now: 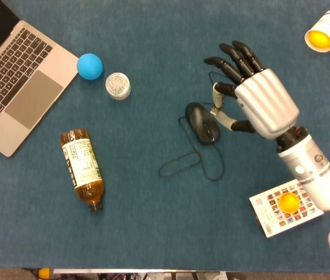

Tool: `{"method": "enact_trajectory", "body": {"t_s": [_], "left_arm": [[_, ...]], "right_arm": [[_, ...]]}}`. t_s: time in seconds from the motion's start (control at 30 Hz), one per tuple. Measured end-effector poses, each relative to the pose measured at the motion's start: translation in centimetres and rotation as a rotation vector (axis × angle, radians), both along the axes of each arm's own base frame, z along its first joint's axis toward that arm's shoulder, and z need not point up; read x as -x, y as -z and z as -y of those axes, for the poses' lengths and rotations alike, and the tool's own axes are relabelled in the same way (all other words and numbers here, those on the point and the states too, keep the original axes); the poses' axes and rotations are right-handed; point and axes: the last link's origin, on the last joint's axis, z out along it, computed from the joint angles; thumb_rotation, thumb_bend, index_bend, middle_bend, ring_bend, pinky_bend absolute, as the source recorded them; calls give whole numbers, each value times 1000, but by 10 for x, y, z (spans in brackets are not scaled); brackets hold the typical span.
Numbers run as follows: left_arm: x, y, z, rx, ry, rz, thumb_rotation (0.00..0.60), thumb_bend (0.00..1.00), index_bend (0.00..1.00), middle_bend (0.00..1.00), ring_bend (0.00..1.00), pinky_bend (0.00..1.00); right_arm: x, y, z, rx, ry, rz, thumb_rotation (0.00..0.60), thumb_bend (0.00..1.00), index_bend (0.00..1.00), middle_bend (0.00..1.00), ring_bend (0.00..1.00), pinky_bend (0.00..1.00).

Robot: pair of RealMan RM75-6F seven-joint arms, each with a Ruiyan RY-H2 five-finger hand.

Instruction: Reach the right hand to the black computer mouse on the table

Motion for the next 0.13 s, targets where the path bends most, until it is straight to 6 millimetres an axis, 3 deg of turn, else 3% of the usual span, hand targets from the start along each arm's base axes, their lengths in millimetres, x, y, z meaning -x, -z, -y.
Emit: {"method": "enact_trajectory", "body": {"t_s": [0.13], "left_arm": [[0,-1,0,-4,-2,-2,600,147,267,183,158,94]], "right_arm": [[-2,0,0,-1,0,11,600,289,649,210,0,0]]}}
